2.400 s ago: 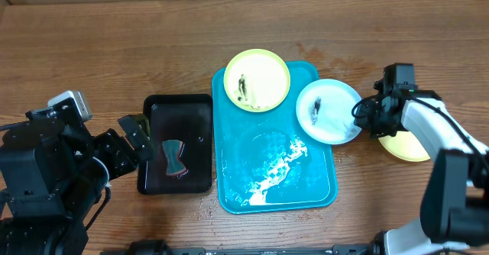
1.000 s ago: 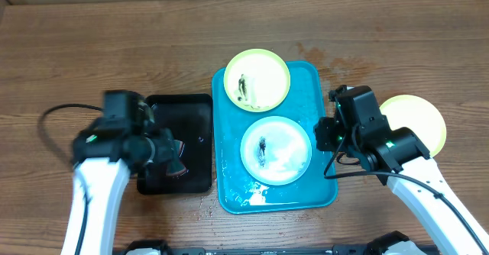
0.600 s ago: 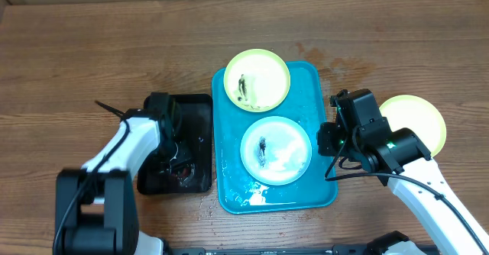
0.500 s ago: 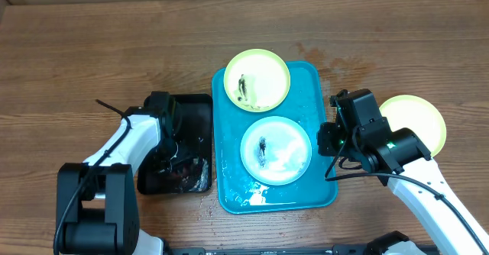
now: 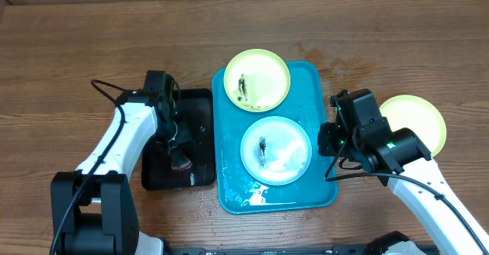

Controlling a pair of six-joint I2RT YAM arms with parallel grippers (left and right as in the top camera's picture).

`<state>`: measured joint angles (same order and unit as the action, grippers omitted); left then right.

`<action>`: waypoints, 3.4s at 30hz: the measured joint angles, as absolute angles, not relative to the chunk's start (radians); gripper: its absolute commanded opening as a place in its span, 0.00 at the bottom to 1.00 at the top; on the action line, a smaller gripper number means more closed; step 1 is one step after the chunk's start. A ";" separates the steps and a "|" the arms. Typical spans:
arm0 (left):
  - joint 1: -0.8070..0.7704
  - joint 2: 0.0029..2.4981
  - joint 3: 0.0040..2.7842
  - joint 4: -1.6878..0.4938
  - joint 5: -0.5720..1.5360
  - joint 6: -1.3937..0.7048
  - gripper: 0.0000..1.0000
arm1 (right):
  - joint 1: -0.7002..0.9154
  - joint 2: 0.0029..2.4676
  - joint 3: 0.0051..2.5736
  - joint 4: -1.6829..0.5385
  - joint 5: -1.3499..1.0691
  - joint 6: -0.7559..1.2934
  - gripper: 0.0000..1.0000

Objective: Clean dirty plates on tray and stack at the side
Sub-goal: 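Grasp the sponge with the left gripper and position right gripper at white plate, then move the sponge with the left gripper over the white plate, then scrub the white plate with the left-held sponge while right gripper holds rim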

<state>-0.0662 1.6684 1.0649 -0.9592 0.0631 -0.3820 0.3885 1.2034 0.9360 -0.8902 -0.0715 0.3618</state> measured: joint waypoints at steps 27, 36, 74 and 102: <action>-0.101 1.696 1.069 -0.830 0.160 -0.236 0.41 | 0.389 1.203 0.936 -0.903 -0.072 0.363 0.12; -0.117 1.696 1.034 -0.833 0.139 -0.228 0.45 | 0.389 1.203 0.936 -0.906 -0.072 0.363 0.12; -0.312 1.530 1.525 -1.106 0.119 -0.331 0.04 | 0.388 1.674 0.936 -0.723 -0.083 0.315 0.07; -0.659 2.078 1.510 -0.922 0.072 -0.737 0.04 | 0.386 1.703 0.947 -0.752 -0.104 0.434 0.04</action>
<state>-0.6590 2.0781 1.5097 -0.9218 0.0719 -0.7372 0.3859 1.7031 0.9474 -0.7517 -0.1043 0.4339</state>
